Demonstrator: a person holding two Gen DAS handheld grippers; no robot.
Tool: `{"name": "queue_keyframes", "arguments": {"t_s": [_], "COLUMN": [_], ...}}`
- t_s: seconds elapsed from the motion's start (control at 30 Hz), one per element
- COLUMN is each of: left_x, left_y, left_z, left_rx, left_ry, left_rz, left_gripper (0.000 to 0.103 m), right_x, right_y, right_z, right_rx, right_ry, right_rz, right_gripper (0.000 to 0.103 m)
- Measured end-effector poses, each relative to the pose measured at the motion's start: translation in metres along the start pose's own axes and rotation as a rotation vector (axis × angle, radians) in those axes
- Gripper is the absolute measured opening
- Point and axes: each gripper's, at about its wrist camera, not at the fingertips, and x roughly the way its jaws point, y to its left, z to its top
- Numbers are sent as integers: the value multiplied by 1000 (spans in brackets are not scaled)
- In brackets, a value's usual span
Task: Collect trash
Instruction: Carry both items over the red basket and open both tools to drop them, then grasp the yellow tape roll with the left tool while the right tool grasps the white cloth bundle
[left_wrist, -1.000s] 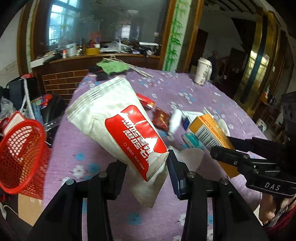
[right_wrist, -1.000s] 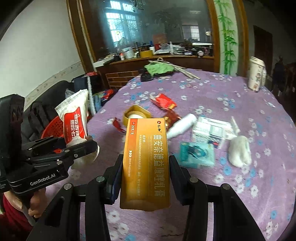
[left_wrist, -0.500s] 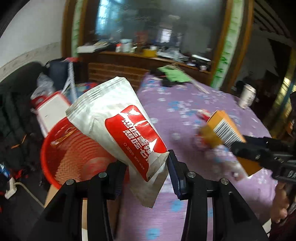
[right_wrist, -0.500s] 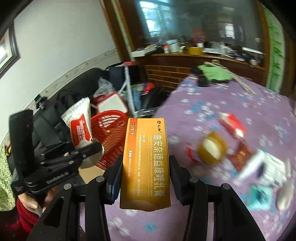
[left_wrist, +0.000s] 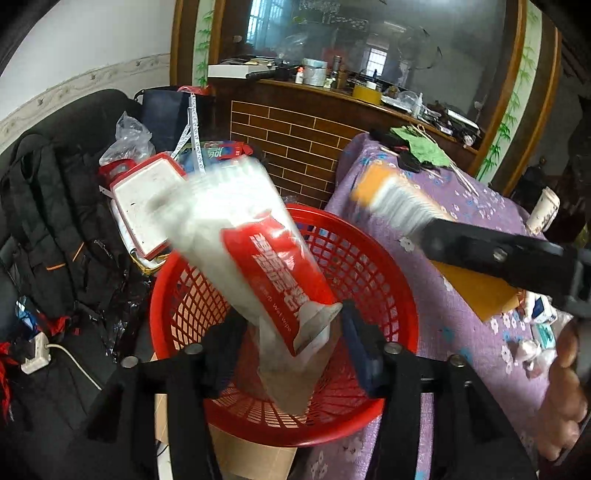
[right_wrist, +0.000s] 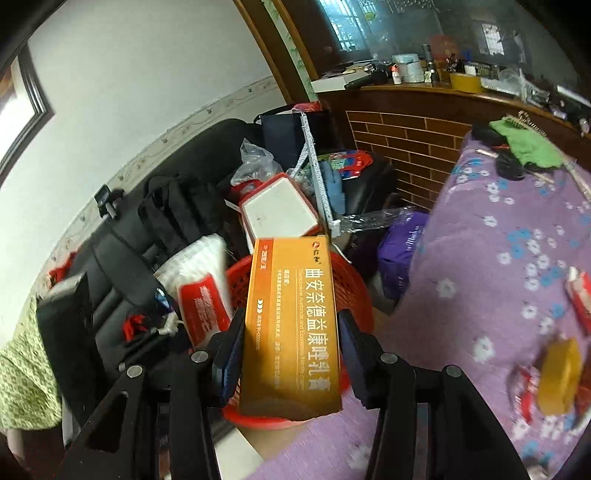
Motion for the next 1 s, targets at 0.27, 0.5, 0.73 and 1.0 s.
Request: {"name": "queue_keyframes", "arguments": {"t_s": [0.27,0.5,0.73,1.0], "left_x": [-11,-25,-16,17], "left_y": [-13,-62,-140,-207], "left_z": [-5,-11,-19,-11], "left_rx": [44,106,246,298], "left_ry": [-42,-69,-27,41], "left_rz": [17,-58,-117,-169], "left_gripper": [65,65,65,65], "right_x": [-27,-86,-159,-229], "right_y": [-11,-28,-88,-157], "right_z": [-14,-62,-102,-137], "right_rx": [-14,-29,82,256], "right_ry": [-40,-68,-149,-239], "right_rz": [-25,-72,-168,-275], "right_gripper": [58,58,58,58]}}
